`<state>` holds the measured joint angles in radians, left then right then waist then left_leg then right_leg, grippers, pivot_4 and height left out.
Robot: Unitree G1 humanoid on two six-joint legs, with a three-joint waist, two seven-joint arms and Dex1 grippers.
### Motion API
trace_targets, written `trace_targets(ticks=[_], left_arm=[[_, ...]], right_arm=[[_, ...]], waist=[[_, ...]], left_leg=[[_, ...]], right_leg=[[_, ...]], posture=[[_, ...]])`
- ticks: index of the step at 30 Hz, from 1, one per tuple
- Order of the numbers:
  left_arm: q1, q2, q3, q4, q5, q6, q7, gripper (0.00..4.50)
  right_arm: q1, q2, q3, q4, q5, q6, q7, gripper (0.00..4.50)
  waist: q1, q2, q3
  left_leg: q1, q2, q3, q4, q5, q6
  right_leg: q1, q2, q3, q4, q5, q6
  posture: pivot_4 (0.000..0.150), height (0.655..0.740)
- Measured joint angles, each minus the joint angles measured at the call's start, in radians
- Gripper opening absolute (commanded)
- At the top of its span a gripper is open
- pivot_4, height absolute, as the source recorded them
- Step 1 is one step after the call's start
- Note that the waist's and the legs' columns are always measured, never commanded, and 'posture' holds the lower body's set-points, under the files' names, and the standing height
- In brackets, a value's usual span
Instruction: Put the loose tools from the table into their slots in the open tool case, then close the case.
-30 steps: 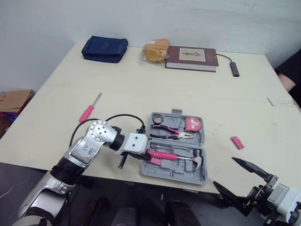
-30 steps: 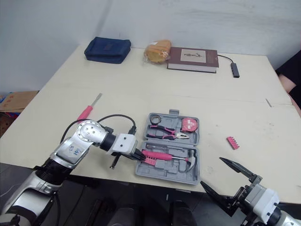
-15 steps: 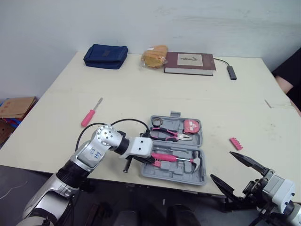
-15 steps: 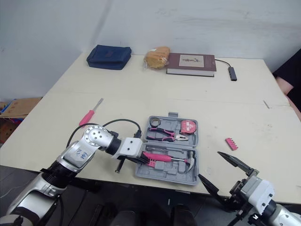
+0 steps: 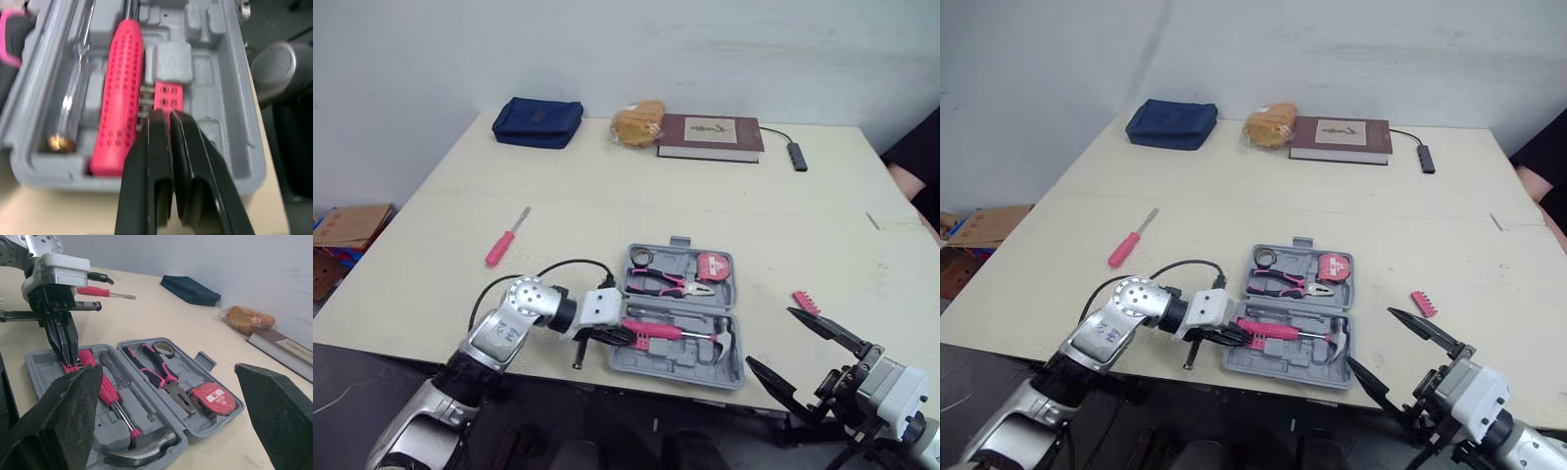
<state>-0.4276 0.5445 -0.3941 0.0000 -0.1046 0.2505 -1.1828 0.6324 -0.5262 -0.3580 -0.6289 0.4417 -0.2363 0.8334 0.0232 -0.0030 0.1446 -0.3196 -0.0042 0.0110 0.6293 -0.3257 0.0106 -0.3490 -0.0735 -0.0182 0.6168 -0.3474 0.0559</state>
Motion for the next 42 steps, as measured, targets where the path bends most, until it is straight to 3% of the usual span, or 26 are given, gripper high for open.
trace_targets(ticks=[4,7,10,13,17,20,24,32,38,42], left_arm=[[-0.008,0.010,-0.004,0.001,-0.004,-0.006,-0.015,0.09],[0.050,-0.042,0.101,0.050,-0.134,-0.042,-0.041,0.09],[0.053,-0.058,0.174,0.053,-0.243,-0.024,-0.074,0.09],[0.019,-0.015,0.293,0.057,-0.330,-0.018,-0.098,0.09],[0.002,0.036,0.406,0.088,-0.362,-0.025,-0.091,1.32],[0.049,0.075,0.464,0.130,-0.359,-0.058,-0.064,2.69],[0.139,0.192,0.654,0.365,-0.307,-0.196,0.047,4.47],[0.209,0.316,0.842,0.677,-0.272,-0.325,0.202,4.47],[0.203,0.383,0.898,0.881,-0.252,-0.385,0.274,4.47],[0.143,0.382,0.903,0.912,-0.252,-0.393,0.287,4.47]], right_arm=[[-0.016,-0.008,0.000,-0.011,0.000,0.015,-0.009,4.50],[-0.018,-0.012,-0.002,-0.017,0.000,0.025,-0.014,4.50],[-0.017,-0.021,-0.020,-0.018,0.003,0.039,-0.015,4.50],[0.021,-0.022,-0.090,-0.029,0.024,0.041,-0.015,4.50],[0.078,-0.012,-0.180,-0.029,0.061,0.039,-0.006,4.50],[0.144,0.028,-0.260,0.004,0.086,0.002,0.021,4.50],[0.213,0.118,-0.439,0.237,0.094,-0.111,0.043,4.50],[0.219,0.198,-0.573,0.559,0.084,-0.260,0.000,4.50],[0.253,0.278,-0.589,0.690,0.088,-0.333,-0.016,4.50],[0.256,0.292,-0.588,0.697,0.097,-0.352,-0.024,4.50]], waist=[[-0.001,-0.001,0.001],[-0.005,0.005,0.010],[-0.001,-0.009,0.021],[0.002,-0.005,0.025],[0.000,-0.003,0.027],[-0.003,-0.005,0.029],[-0.013,-0.009,0.033],[-0.014,-0.007,0.034],[-0.016,-0.005,0.034],[-0.022,-0.007,0.033]], left_leg=[[-0.004,0.000,0.001,-0.001,0.000,0.000],[-0.013,0.000,0.002,0.001,0.000,0.000],[-0.028,0.000,-0.002,0.003,0.004,-0.006],[-0.038,0.000,-0.004,0.007,0.008,-0.012],[-0.038,0.000,-0.004,0.006,0.006,-0.010],[-0.038,-0.001,-0.003,0.005,0.003,-0.005],[-0.036,0.000,-0.003,0.000,0.002,-0.004],[-0.035,-0.001,-0.001,-0.004,0.001,-0.005],[-0.034,-0.001,-0.001,-0.006,0.001,-0.005],[-0.034,0.000,0.001,-0.005,0.001,-0.007]], right_leg=[[-0.005,-0.001,0.000,0.000,0.001,0.000],[-0.016,-0.001,-0.001,0.004,0.003,0.002],[-0.037,-0.001,-0.008,0.011,0.013,0.012],[-0.045,-0.001,-0.012,0.010,0.013,0.012],[-0.042,-0.001,-0.013,0.005,0.014,0.013],[-0.042,-0.002,-0.013,0.005,0.014,0.014],[-0.043,-0.002,-0.012,0.004,0.014,0.013],[-0.044,-0.005,-0.011,0.004,0.012,0.009],[-0.044,-0.005,-0.011,0.004,0.012,0.008],[-0.043,-0.007,-0.011,0.005,0.013,0.010]], posture=[[0.150,0.7400],[0.150,0.7400],[0.150,0.7400],[0.150,0.7400],[0.150,0.7400],[0.150,0.7400],[0.150,0.7400],[0.150,0.7400],[0.150,0.7400],[0.150,0.7400]])
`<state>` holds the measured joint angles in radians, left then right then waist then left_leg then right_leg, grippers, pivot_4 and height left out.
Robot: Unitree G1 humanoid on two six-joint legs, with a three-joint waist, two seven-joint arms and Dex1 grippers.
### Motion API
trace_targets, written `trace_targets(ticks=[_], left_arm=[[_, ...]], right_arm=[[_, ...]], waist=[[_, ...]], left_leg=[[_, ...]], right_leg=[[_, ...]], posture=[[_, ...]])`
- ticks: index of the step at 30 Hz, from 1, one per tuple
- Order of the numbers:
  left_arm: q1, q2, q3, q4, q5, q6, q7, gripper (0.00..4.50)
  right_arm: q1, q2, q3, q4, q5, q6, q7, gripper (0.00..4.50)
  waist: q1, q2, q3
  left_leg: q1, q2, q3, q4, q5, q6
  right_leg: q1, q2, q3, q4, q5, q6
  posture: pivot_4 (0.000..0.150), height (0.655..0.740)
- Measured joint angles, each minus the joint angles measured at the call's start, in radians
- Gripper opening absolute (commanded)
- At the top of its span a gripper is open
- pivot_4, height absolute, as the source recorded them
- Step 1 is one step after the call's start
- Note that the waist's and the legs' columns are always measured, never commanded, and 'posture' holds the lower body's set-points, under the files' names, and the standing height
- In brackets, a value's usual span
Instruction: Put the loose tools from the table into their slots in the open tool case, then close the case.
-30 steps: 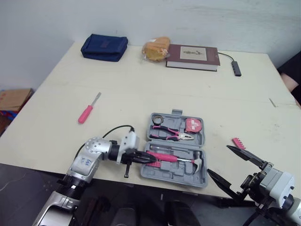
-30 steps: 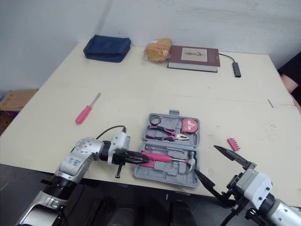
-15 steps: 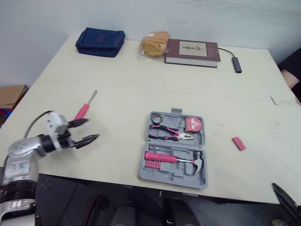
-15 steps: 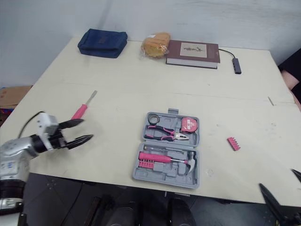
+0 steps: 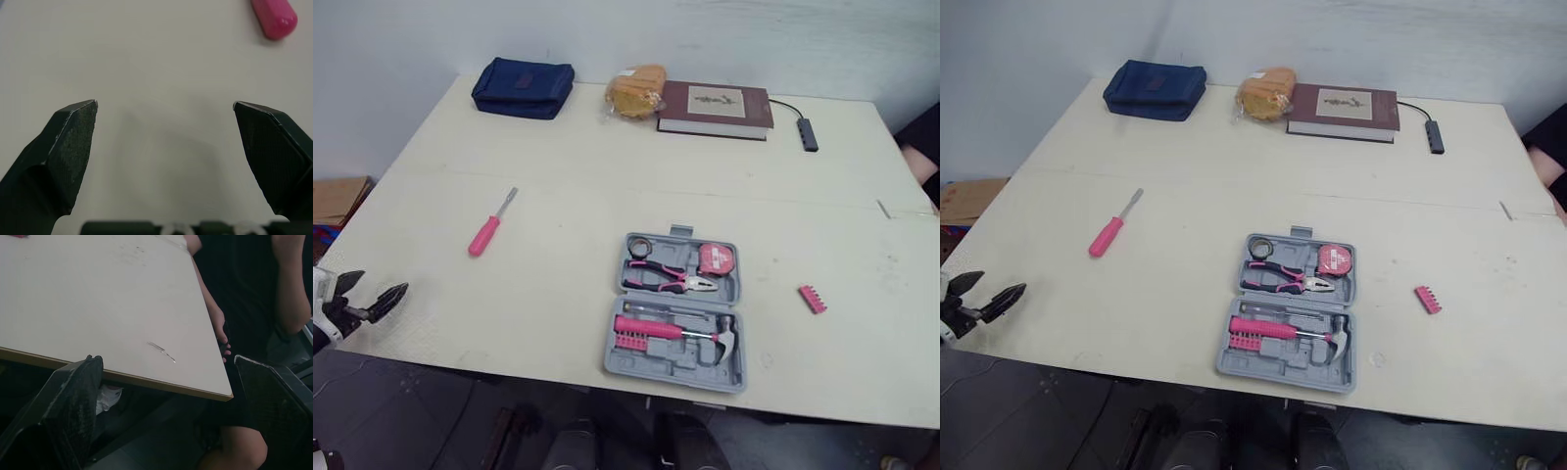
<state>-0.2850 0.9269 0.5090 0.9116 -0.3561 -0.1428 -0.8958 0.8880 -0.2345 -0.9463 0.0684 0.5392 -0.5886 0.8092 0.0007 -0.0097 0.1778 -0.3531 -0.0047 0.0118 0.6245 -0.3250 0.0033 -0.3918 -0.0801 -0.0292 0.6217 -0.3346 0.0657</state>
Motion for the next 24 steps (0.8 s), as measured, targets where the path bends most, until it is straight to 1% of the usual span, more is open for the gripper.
trace_targets(ticks=[3,6,7,9,10,13,14,15,16,18,22,24], left_arm=[[-0.044,-0.020,-0.016,-0.030,-0.001,0.009,-0.014,4.47],[-0.077,-0.090,-0.060,-0.163,-0.021,0.062,-0.044,4.47],[-0.082,-0.105,-0.071,-0.196,-0.029,0.077,-0.048,4.47],[-0.087,-0.127,-0.098,-0.267,-0.037,0.114,-0.064,4.47],[-0.094,-0.142,-0.126,-0.333,-0.049,0.147,-0.088,4.47],[-0.141,-0.195,-0.212,-0.485,-0.074,0.195,-0.150,4.47],[-0.147,-0.205,-0.228,-0.517,-0.079,0.203,-0.162,4.47],[-0.151,-0.213,-0.262,-0.576,-0.093,0.233,-0.189,4.47],[-0.153,-0.223,-0.297,-0.642,-0.110,0.266,-0.215,4.47],[-0.168,-0.253,-0.352,-0.735,-0.137,0.316,-0.251,4.47],[-0.175,-0.272,-0.414,-0.848,-0.175,0.393,-0.292,4.47],[-0.175,-0.290,-0.456,-0.910,-0.195,0.432,-0.318,4.47]], right_arm=[[-0.009,0.005,0.012,-0.041,0.002,0.002,-0.025,4.50],[-0.047,0.003,0.058,-0.156,0.014,0.052,-0.075,4.50],[-0.052,0.000,0.072,-0.186,0.018,0.067,-0.086,4.50],[-0.058,-0.013,0.096,-0.251,0.025,0.118,-0.111,4.50],[-0.065,-0.043,0.129,-0.316,0.036,0.195,-0.146,4.50],[-0.129,-0.130,0.216,-0.482,0.045,0.340,-0.202,4.50],[-0.132,-0.152,0.233,-0.513,0.045,0.377,-0.213,4.50],[-0.140,-0.197,0.254,-0.552,0.058,0.471,-0.247,4.50],[-0.162,-0.241,0.273,-0.570,0.074,0.559,-0.278,4.50],[-0.210,-0.293,0.301,-0.592,0.105,0.669,-0.302,4.50],[-0.296,-0.356,0.338,-0.573,0.127,0.799,-0.304,4.50],[-0.374,-0.394,0.365,-0.519,0.127,0.875,-0.311,4.50]], waist=[[-0.002,0.000,0.000],[-0.006,0.000,0.000],[-0.007,0.000,0.000],[-0.008,0.000,0.000],[-0.008,0.000,0.000],[-0.004,0.000,0.000],[-0.002,0.000,0.000],[-0.002,0.000,-0.001],[-0.002,0.000,-0.001],[-0.001,0.000,-0.001],[-0.003,0.000,0.000],[-0.003,0.000,0.000]], left_leg=[[0.001,0.000,0.001,0.000,-0.001,-0.003],[0.000,0.000,0.001,0.002,0.000,-0.002],[0.000,0.000,0.001,0.002,0.002,0.000],[0.000,0.000,0.001,0.002,0.002,0.000],[0.000,0.000,0.001,0.002,0.002,0.000],[-0.001,0.000,0.001,0.008,0.002,0.001],[-0.001,0.000,0.001,0.008,0.003,0.001],[-0.001,0.000,0.001,0.007,0.003,0.000],[-0.001,0.000,0.001,0.008,0.003,0.000],[-0.002,0.000,0.001,0.009,0.004,0.000],[-0.002,0.000,0.002,0.010,0.005,-0.003],[-0.002,0.000,0.002,0.013,0.006,-0.002]], right_leg=[[0.000,0.000,0.000,0.001,0.000,0.000],[0.000,0.000,0.001,0.003,0.000,0.000],[-0.001,0.000,0.001,0.004,0.000,0.000],[-0.002,0.001,0.001,0.005,0.000,0.000],[-0.002,0.001,0.001,0.005,0.000,0.000],[-0.001,0.001,0.001,0.006,0.001,0.002],[-0.001,0.001,0.001,0.006,0.001,0.002],[-0.001,0.001,0.001,0.006,0.001,0.002],[-0.001,0.001,0.001,0.006,0.001,0.002],[0.000,0.002,0.001,0.007,0.002,0.003],[0.000,0.004,0.000,0.007,0.002,0.004],[0.001,0.004,0.001,0.009,0.003,0.005]], posture=[[0.150,0.7400],[0.150,0.7400],[0.150,0.7400],[0.150,0.7400],[0.150,0.7400],[0.150,0.7400],[0.150,0.7400],[0.150,0.7400],[0.150,0.7400],[0.150,0.7400],[0.150,0.7400],[0.150,0.7400]])
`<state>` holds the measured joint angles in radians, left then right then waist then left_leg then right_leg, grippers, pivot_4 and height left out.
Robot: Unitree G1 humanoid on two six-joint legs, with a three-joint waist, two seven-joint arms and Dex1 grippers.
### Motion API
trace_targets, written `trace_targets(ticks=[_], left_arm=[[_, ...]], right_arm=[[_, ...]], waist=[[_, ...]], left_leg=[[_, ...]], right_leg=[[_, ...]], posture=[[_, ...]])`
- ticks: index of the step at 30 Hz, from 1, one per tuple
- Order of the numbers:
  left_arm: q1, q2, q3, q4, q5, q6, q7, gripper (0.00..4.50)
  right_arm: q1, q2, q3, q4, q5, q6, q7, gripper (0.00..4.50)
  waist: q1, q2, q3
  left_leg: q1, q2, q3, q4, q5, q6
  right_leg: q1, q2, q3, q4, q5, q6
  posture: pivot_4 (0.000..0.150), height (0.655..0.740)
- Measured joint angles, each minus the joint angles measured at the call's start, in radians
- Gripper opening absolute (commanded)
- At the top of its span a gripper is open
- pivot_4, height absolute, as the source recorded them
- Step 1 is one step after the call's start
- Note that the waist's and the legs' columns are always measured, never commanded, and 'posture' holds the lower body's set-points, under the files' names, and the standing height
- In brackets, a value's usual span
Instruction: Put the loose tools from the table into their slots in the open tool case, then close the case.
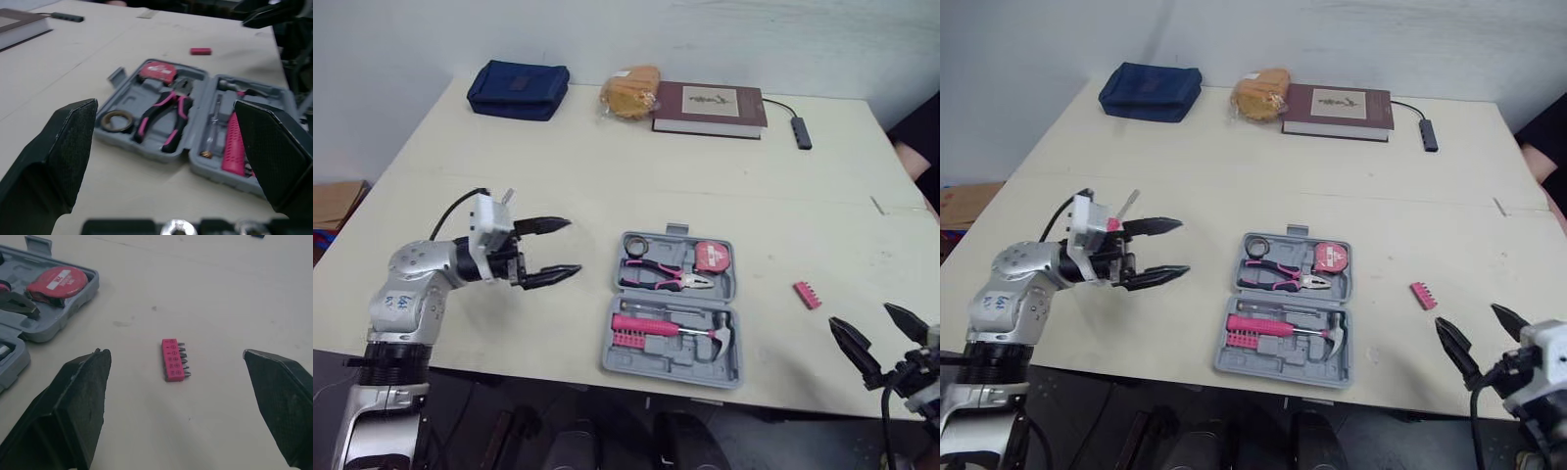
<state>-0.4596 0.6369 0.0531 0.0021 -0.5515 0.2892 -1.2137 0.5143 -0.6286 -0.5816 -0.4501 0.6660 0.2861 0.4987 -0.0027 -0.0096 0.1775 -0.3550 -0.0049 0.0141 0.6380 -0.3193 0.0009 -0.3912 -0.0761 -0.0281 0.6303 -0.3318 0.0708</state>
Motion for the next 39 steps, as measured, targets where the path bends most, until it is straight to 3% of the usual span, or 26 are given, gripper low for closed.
trace_targets(ticks=[8,17,24,35,39], left_arm=[[0.004,-0.038,-0.060,-0.124,-0.042,0.080,-0.017,4.47],[0.037,-0.035,-0.091,-0.162,-0.048,0.105,-0.031,4.47],[0.042,-0.033,-0.100,-0.186,-0.042,0.099,-0.032,4.47],[0.065,-0.019,-0.115,-0.215,-0.030,0.077,-0.053,4.47],[0.073,-0.019,-0.115,-0.234,-0.032,0.083,-0.052,4.50]], right_arm=[[-0.188,-0.063,0.087,0.177,-0.009,0.131,0.077,4.50],[-0.406,-0.116,0.189,0.495,-0.159,0.070,0.206,4.50],[-0.502,-0.115,0.219,0.583,-0.197,0.046,0.251,4.50],[-0.506,-0.115,0.223,0.630,-0.241,-0.012,0.299,4.50],[-0.506,-0.109,0.223,0.635,-0.248,-0.025,0.302,3.37]], waist=[[0.002,-0.001,0.001],[0.001,0.000,0.001],[-0.001,0.000,0.001],[0.000,0.000,0.001],[-0.001,0.000,0.000]], left_leg=[[-0.002,-0.001,0.000,0.012,-0.002,0.009],[-0.003,-0.001,0.002,0.012,-0.001,0.009],[-0.003,-0.001,0.002,0.013,-0.001,0.009],[-0.003,-0.001,0.002,0.013,-0.001,0.009],[-0.003,-0.001,0.002,0.013,-0.001,0.009]], right_leg=[[0.002,-0.001,0.003,0.002,0.005,0.005],[0.001,0.000,0.004,0.001,0.005,0.005],[0.001,0.000,0.005,0.001,0.006,0.006],[0.002,0.000,0.005,0.000,0.006,0.006],[0.002,0.000,0.005,0.000,0.006,0.006]], posture=[[0.150,0.7400],[0.150,0.7400],[0.150,0.7400],[0.150,0.7400],[0.150,0.7400]])
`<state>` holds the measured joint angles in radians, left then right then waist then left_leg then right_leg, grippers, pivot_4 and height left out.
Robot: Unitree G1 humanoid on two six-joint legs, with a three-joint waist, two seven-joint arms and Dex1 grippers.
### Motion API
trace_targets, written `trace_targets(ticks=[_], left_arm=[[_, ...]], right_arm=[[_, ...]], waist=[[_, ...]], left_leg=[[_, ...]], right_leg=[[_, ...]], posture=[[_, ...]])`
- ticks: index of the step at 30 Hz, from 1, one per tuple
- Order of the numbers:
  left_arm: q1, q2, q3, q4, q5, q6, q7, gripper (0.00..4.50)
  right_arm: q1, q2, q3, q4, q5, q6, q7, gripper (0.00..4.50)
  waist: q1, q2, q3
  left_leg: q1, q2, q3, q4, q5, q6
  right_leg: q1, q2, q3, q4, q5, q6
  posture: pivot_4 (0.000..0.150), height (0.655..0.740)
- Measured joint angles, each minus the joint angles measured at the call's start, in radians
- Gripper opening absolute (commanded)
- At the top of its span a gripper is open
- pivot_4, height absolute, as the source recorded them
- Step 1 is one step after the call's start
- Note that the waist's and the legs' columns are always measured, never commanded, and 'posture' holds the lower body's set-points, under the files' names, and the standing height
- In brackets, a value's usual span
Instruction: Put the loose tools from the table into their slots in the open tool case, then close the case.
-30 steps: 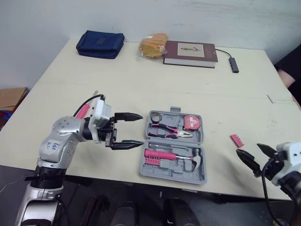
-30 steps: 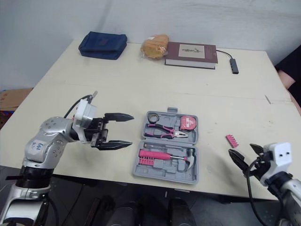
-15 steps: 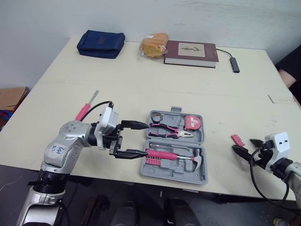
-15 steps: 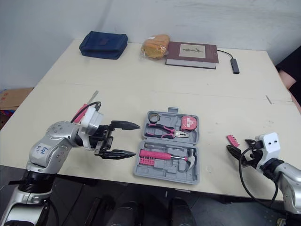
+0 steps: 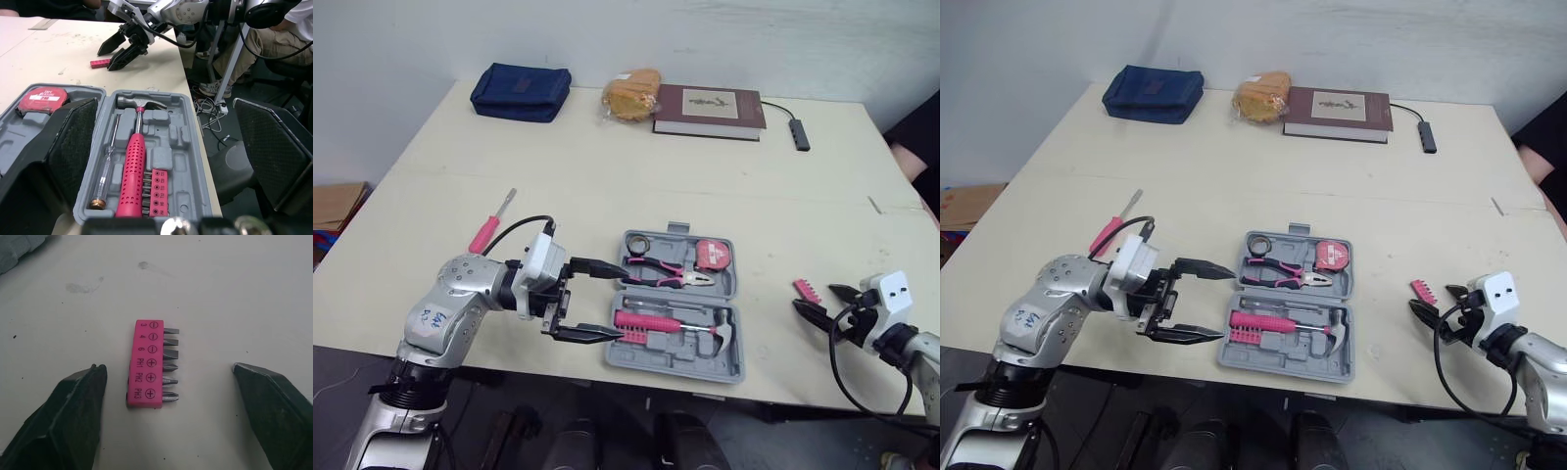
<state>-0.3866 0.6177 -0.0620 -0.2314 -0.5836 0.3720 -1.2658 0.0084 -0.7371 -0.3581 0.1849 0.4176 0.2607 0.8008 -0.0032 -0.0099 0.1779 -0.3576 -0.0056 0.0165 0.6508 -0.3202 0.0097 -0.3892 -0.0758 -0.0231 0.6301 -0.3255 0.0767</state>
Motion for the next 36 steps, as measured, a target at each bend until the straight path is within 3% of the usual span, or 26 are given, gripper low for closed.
trace_targets(ticks=[6,7,14,18,24,30,36], left_arm=[[0.011,-0.014,-0.031,-0.053,-0.013,0.027,0.005,4.50],[0.018,-0.013,-0.032,-0.067,-0.016,0.030,0.005,4.50],[0.036,-0.019,-0.029,-0.070,-0.018,0.038,0.033,4.50],[0.036,-0.027,-0.028,-0.070,-0.018,0.010,0.026,4.50],[0.028,-0.016,-0.032,-0.019,0.010,-0.107,-0.071,4.50],[0.024,0.028,-0.061,0.055,0.060,-0.214,-0.197,4.50],[0.044,0.030,-0.059,0.089,0.062,-0.221,-0.203,4.50]], right_arm=[[-0.002,0.006,0.030,0.002,-0.009,-0.041,0.032,0.86],[-0.003,0.006,0.031,0.005,-0.009,-0.042,0.033,0.77],[0.052,-0.037,0.022,-0.082,-0.014,-0.005,0.039,0.77],[0.077,-0.052,0.004,-0.240,0.009,0.065,0.038,0.77],[0.077,-0.201,0.004,-0.591,0.090,0.232,0.078,0.77],[-0.111,-0.287,0.210,-0.875,0.251,0.505,0.078,0.77],[-0.295,-0.285,0.444,-0.965,0.281,0.694,0.045,0.77]], waist=[[-0.002,-0.001,0.000],[-0.003,-0.001,0.000],[0.004,0.000,0.000],[0.002,0.003,0.002],[0.004,0.005,0.002],[0.002,0.004,0.003],[0.004,0.004,0.003]], left_leg=[[0.005,0.000,0.000,0.000,-0.001,0.002],[0.006,0.000,0.000,0.000,-0.002,0.002],[0.006,0.000,-0.003,-0.001,-0.002,0.003],[0.004,0.000,-0.003,-0.001,-0.002,0.002],[0.004,0.000,-0.004,-0.001,-0.002,0.001],[0.000,0.000,-0.007,-0.001,-0.002,0.002],[-0.015,0.000,-0.008,0.004,0.000,-0.002]], right_leg=[[0.007,0.000,0.000,-0.003,0.000,0.001],[0.008,0.000,0.000,-0.003,0.000,0.001],[0.009,-0.001,-0.002,-0.005,0.000,0.000],[0.008,-0.001,-0.002,-0.006,0.000,0.000],[0.007,-0.001,-0.004,-0.005,0.000,0.000],[0.004,-0.002,-0.006,-0.008,0.000,0.000],[-0.006,-0.003,-0.009,-0.008,0.001,0.000]], posture=[[0.150,0.7400],[0.150,0.7400],[0.150,0.7400],[0.150,0.7400],[0.150,0.7400],[0.150,0.7400],[0.150,0.7400]])
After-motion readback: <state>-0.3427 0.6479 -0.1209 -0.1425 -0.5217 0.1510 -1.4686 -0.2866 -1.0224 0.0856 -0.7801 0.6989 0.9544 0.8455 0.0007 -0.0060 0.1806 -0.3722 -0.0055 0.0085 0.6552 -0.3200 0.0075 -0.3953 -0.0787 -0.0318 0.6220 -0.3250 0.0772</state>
